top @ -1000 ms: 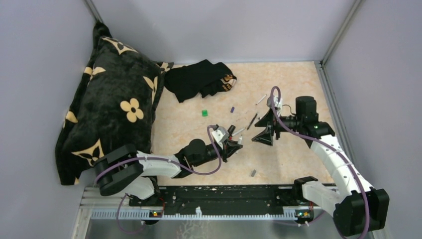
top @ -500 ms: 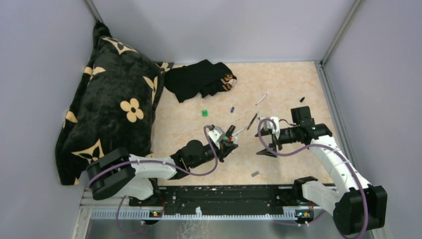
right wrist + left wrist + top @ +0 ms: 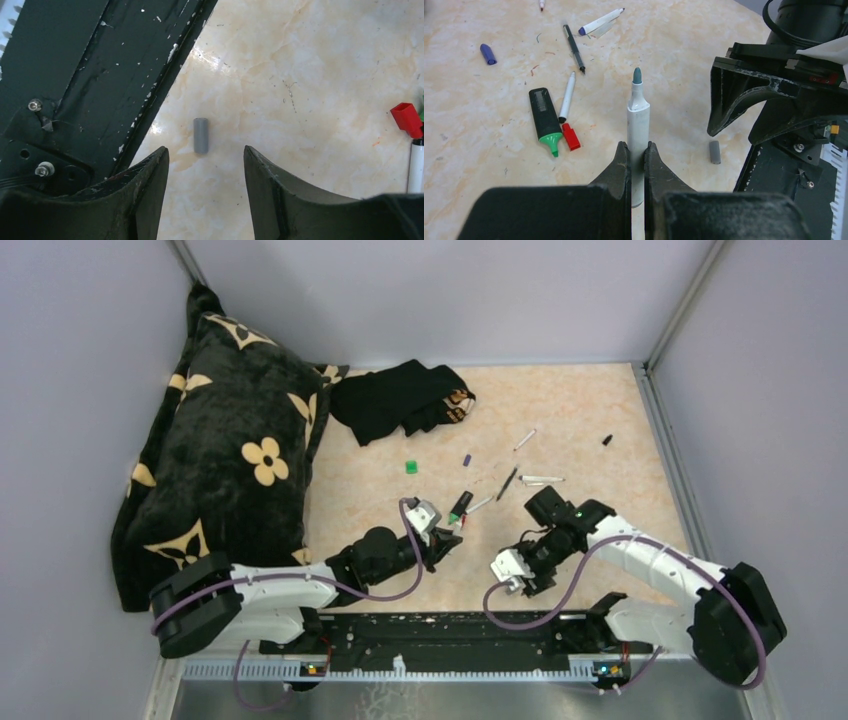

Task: Insert the pens into the pen caps
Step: Insert the pen cap onto the pen.

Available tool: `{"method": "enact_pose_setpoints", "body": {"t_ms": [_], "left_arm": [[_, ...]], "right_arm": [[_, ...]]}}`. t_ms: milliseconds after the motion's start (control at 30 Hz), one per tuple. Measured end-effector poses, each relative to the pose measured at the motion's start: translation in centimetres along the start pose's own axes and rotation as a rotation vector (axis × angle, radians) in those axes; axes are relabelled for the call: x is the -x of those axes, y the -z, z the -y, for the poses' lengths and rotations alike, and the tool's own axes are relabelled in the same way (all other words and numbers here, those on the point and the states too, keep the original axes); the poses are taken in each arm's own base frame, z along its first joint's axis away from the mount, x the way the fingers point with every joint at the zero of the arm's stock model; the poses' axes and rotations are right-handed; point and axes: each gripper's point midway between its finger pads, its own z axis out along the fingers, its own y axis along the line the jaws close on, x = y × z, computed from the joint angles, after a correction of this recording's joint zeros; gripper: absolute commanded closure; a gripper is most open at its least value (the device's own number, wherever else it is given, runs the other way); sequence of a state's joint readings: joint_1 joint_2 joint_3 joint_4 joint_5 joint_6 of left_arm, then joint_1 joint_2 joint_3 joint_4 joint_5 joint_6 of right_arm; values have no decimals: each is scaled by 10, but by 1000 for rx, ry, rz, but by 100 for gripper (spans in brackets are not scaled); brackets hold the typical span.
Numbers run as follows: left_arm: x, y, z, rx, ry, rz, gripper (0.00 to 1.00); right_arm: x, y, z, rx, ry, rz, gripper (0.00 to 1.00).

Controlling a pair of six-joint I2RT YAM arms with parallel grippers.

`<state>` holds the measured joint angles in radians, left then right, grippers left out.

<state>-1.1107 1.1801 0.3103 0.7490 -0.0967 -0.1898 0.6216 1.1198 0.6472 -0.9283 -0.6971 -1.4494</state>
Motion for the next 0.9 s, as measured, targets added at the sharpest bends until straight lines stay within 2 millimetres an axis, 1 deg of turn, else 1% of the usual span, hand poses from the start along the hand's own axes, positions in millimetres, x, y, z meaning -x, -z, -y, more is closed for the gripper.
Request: {"method": "enact_pose_setpoints", "body": {"t_ms": [133,233,467,600,700,900], "left_arm": [[-9,7,-6,26,-3,-24,100],[-15,12,-11,44,-5,-38,100],[-14,18,-15,62,1,-26,100],[-13,19,-16,68,5,-20,100],[-12,20,-16,73,8,-16,100],[-14,22,-18,80,13,-20,100]], "right_arm": [[-4,-8,2,14,23,-56,50],[-7,-18,-2,49,26,-93,53],[-17,-35,-10,92,15,-173,62],[-23,-39,-13,101,6,-219,67],[-24,-41,-11,93,7,-241,70],[-22,-44,-8,81,7,-257,78]]}}
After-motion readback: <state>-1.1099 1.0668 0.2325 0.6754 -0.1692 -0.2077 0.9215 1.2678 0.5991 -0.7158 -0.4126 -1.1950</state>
